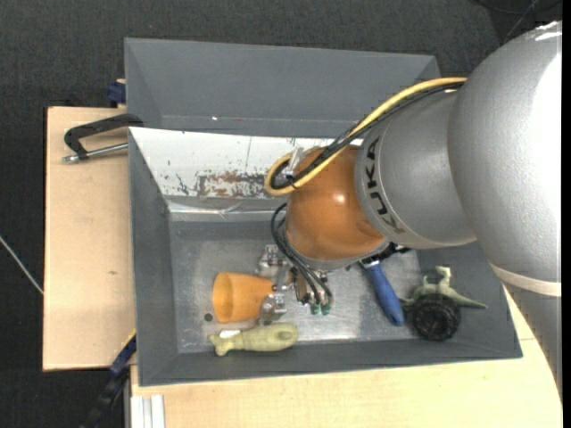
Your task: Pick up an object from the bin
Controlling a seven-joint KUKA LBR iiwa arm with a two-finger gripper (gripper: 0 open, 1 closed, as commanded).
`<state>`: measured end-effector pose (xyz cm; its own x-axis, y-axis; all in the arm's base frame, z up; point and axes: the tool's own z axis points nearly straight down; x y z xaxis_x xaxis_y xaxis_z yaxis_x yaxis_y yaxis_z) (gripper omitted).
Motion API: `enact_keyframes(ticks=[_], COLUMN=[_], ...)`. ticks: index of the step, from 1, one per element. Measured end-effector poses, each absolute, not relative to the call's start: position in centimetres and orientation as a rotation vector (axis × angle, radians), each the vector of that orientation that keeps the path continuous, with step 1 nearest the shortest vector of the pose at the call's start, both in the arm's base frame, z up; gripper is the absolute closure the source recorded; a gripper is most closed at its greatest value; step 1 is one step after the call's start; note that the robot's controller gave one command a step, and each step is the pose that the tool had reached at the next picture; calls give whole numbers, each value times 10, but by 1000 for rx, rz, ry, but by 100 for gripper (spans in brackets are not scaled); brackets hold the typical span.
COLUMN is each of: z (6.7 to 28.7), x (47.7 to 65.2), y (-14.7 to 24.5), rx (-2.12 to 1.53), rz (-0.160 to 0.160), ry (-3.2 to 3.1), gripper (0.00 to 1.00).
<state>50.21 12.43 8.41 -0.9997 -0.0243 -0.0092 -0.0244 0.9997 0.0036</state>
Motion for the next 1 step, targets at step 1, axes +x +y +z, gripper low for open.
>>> enact_keyframes(ticks=[1], z=[279], x=[501], y=[159], rx=[-240], rz=[6], ry=[3119], gripper=[100])
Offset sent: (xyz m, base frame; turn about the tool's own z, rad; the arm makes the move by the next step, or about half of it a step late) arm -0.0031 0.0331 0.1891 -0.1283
